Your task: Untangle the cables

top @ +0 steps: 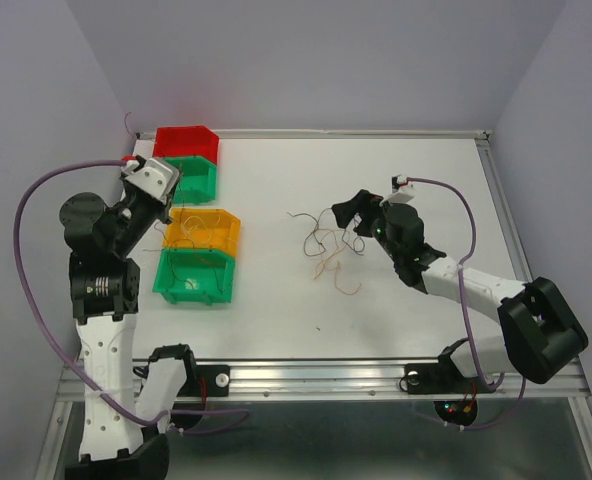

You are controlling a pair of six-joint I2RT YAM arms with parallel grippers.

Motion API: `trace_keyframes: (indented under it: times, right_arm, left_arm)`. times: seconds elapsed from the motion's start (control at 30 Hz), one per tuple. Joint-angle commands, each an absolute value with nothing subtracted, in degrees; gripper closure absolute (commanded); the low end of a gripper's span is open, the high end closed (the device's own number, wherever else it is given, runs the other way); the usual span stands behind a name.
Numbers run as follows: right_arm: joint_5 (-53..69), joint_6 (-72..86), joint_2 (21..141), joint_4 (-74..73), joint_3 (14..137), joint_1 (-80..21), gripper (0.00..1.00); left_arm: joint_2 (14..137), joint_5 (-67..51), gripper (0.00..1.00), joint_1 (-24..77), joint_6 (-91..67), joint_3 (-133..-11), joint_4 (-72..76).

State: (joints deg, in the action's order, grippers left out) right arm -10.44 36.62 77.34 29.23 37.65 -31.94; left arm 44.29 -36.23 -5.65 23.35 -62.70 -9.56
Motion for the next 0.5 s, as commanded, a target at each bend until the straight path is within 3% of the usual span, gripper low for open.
trace_keyframes:
  times: [0.0, 0.33, 0.47]
  right_arm:
    - [-9.58, 36.21, 75.76, 33.49, 36.04, -32.08, 0.05]
    - [-8.35, 36.39, 76.64, 34.10, 36.21, -32.08, 0.05]
    - [-8.00, 36.30, 76.99, 34.10, 36.39, -32.17, 0.05]
  left_arm:
    - [42.71, -37.44, 0.99, -5.71, 23.55, -69.50, -8.35]
    - [47.36, -44.28, 0.96, -5.63, 17.41, -76.46, -5.45]
    - [49.65, -45.79, 1.00, -5.63, 12.58, -77.52, -1.42]
